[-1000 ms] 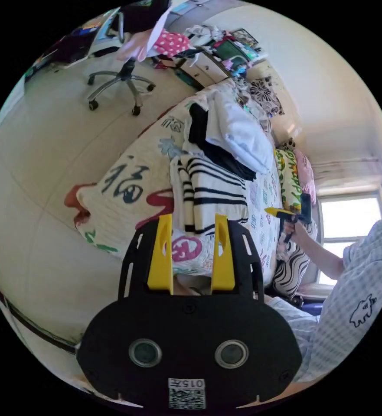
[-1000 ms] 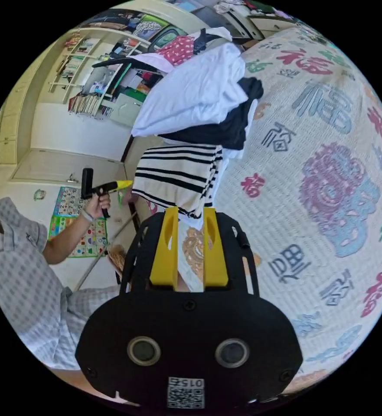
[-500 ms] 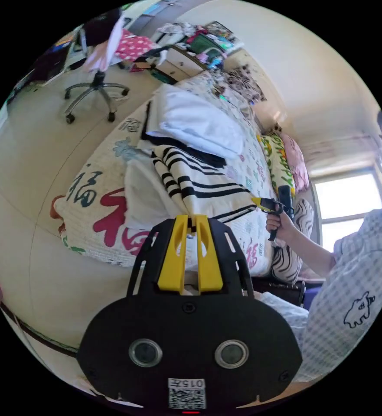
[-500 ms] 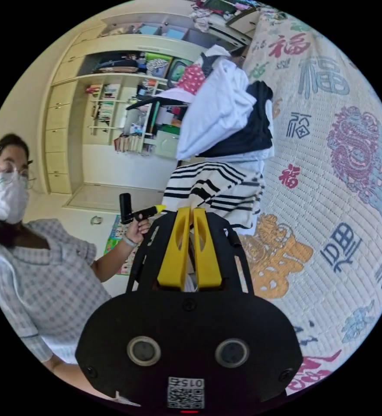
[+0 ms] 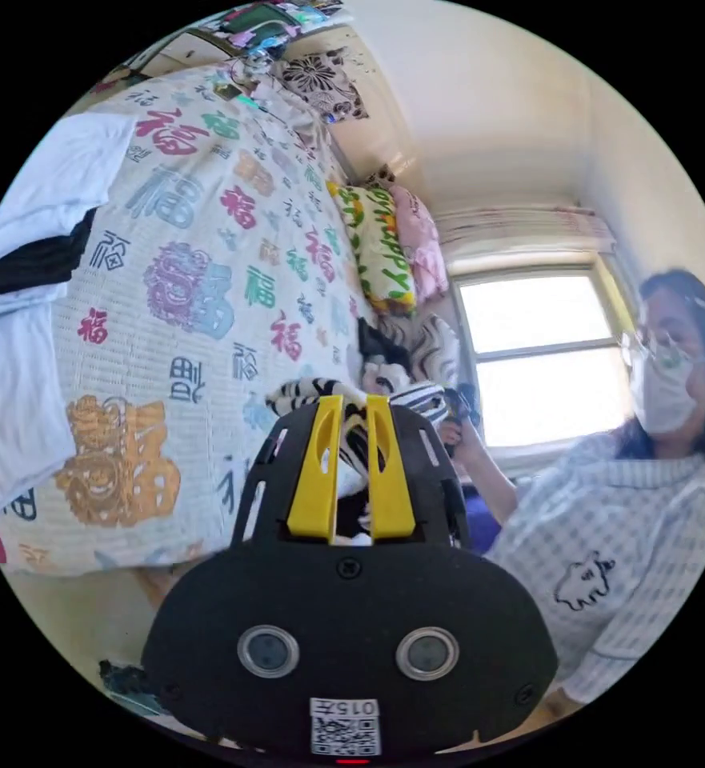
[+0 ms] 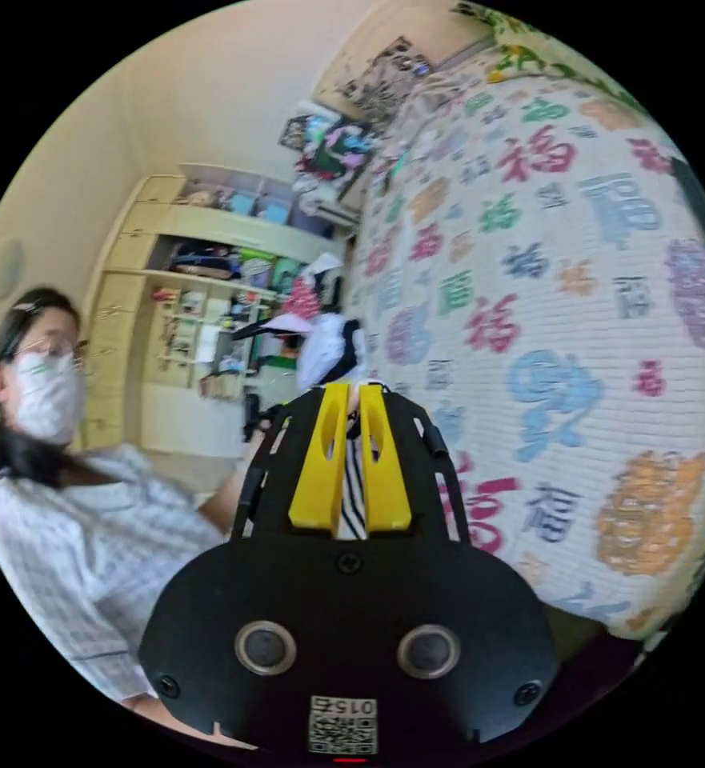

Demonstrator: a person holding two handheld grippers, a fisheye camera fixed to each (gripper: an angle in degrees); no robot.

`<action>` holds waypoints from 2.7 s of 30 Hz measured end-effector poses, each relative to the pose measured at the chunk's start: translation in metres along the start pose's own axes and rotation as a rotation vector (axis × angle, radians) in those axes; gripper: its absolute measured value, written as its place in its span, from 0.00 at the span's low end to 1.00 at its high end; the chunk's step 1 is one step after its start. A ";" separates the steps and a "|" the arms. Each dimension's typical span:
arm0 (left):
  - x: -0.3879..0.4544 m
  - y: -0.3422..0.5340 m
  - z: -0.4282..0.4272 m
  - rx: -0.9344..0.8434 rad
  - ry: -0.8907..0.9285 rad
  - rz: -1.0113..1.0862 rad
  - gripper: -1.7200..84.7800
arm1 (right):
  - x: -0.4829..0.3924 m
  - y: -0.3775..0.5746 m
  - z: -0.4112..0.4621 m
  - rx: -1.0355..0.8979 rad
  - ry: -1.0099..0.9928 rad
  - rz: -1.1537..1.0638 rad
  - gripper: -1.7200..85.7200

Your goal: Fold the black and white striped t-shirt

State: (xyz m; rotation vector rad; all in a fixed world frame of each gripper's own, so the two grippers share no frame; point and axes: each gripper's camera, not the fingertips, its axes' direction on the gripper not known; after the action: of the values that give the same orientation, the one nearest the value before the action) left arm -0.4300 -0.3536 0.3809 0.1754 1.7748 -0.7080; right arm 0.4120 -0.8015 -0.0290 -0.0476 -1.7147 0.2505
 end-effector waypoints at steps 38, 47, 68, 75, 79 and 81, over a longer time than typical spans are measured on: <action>-0.026 0.067 0.501 -0.310 -0.350 0.011 0.06 | 0.038 0.001 -0.098 -0.210 0.309 -0.209 0.01; -0.126 0.044 0.213 0.022 -0.536 -0.080 0.02 | -0.050 -0.051 0.046 -0.443 -0.011 -0.365 0.03; -0.249 0.089 0.335 -0.368 -0.048 -0.380 0.08 | 0.167 0.093 -0.151 -0.439 0.251 0.299 0.10; -0.253 0.053 0.267 -0.255 0.075 -0.362 0.01 | 0.168 0.086 -0.197 -0.274 0.000 0.335 0.03; -0.239 0.000 0.208 -0.091 0.199 -0.323 0.01 | 0.156 0.064 -0.250 -0.099 -0.126 0.316 0.03; -0.231 -0.033 0.187 -0.051 0.205 -0.271 0.01 | 0.151 0.044 -0.271 -0.031 -0.150 0.297 0.03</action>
State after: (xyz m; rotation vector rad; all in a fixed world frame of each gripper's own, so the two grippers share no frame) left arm -0.2146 -0.4281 0.5750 -0.0300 2.0345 -0.8619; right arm 0.6487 -0.6943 0.1469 -0.3152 -1.8588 0.4570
